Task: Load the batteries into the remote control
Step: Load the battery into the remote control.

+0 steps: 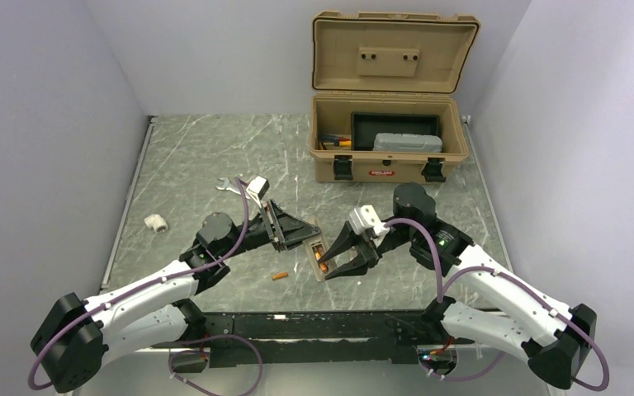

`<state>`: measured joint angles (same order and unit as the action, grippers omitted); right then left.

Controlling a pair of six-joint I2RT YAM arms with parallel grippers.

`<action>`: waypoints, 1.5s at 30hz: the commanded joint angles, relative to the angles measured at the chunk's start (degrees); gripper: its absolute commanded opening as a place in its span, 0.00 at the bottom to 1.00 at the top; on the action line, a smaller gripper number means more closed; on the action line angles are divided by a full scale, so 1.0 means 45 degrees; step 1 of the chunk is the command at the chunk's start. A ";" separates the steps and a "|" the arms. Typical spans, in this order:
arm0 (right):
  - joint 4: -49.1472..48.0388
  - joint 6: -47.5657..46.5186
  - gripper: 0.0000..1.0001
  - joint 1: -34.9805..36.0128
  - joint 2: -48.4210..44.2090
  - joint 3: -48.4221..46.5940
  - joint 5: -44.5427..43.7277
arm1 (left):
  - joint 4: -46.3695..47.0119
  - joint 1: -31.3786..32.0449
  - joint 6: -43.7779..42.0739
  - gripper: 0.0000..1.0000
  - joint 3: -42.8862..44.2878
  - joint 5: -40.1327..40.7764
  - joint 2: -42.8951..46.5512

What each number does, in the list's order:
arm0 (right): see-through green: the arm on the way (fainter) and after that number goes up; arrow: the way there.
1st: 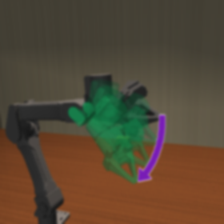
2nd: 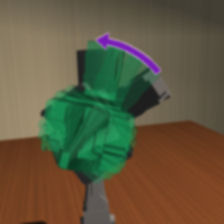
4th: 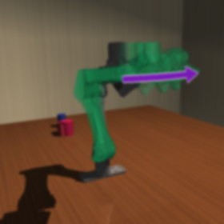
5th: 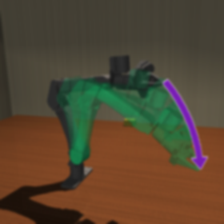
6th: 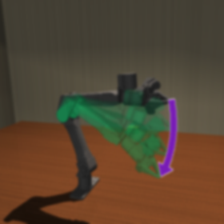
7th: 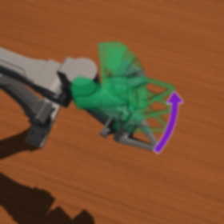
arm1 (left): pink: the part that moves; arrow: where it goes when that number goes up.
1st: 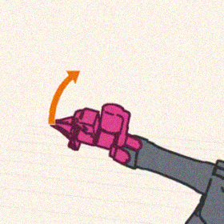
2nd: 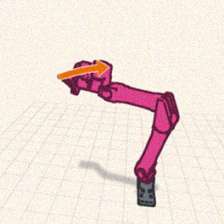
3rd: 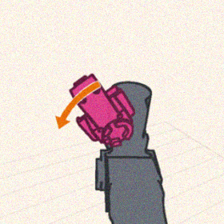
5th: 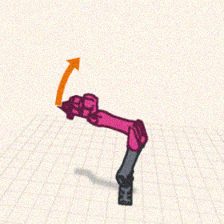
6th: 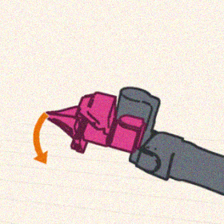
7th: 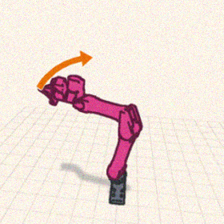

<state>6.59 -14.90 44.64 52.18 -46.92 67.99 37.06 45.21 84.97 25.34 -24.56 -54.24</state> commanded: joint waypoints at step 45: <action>-0.1093 -0.0365 0.25 -0.0049 0.0510 0.0776 -0.0811 | 0.2017 0.0129 0.0331 0.00 0.0275 -0.0249 -0.0237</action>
<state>2.02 -15.42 44.64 53.78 -44.64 65.41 37.12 45.39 84.73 25.34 -24.67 -56.16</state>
